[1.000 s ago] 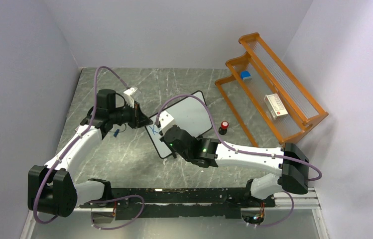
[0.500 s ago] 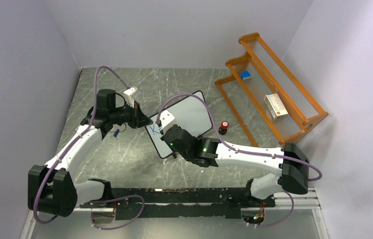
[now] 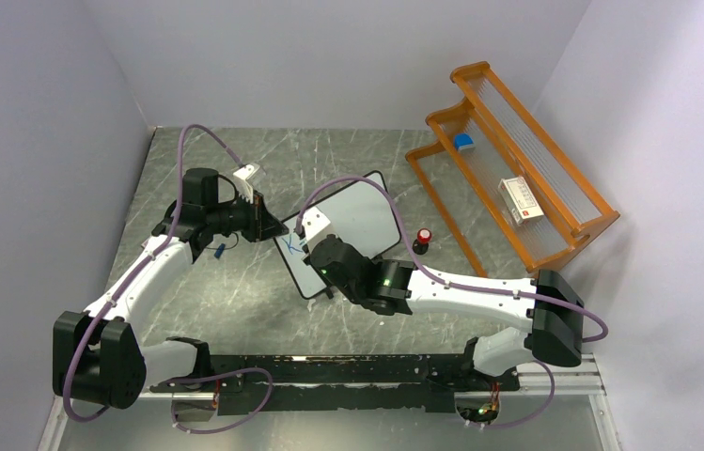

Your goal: Write a sentence on the whiteboard

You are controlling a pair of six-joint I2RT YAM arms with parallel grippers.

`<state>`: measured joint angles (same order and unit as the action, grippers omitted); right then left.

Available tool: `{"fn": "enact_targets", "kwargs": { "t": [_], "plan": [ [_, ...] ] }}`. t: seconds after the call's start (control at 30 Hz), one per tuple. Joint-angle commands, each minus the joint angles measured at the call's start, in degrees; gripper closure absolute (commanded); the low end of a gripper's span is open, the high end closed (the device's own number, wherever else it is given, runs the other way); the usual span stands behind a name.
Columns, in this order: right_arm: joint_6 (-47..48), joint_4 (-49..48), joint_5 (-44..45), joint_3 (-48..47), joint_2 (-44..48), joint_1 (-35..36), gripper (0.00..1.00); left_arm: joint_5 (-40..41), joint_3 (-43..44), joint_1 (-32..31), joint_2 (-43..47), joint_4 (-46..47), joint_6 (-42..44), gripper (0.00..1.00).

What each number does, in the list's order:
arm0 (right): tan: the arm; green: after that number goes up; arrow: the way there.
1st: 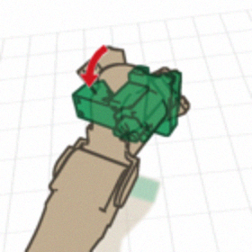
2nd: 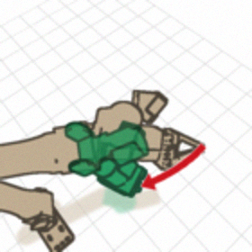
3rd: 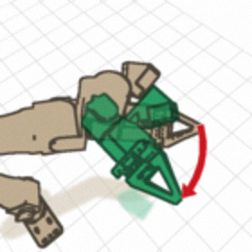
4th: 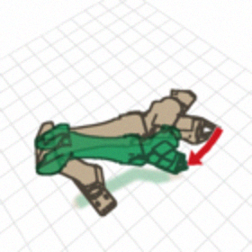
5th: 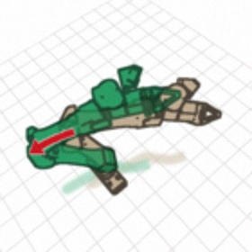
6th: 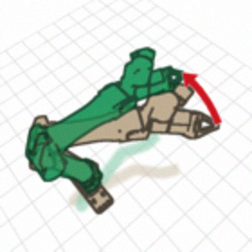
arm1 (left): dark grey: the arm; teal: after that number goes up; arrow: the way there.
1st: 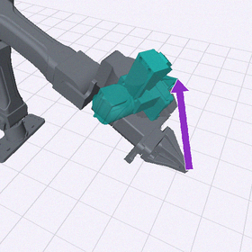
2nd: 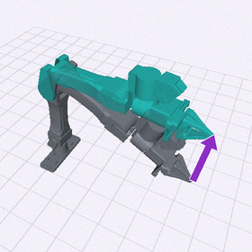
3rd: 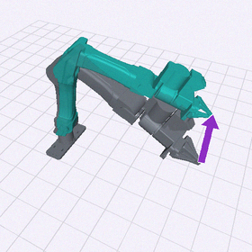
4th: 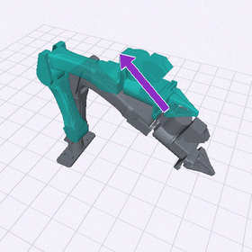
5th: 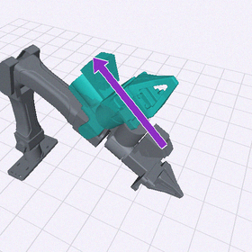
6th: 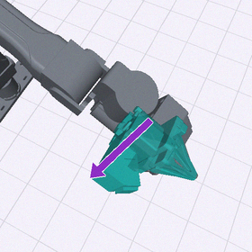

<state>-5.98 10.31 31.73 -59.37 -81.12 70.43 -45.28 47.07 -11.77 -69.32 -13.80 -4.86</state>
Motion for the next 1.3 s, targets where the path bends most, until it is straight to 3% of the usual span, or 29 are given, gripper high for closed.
{"fn": "enact_targets", "kwargs": {
  "t": [0.0, 1.27],
  "plan": [
    [0.8, -2.8, 1.0, -0.8, 0.4, -1.1, 1.00, 4.7, -0.7, -0.4, -1.4, -4.0, 2.6, 0.95],
    [1.5, -1.7, -4.7, -0.7, 1.3, -1.0, 1.00, 4.9, -0.3, -0.4, -1.8, -4.2, 2.6, 0.95]
  ]
}}
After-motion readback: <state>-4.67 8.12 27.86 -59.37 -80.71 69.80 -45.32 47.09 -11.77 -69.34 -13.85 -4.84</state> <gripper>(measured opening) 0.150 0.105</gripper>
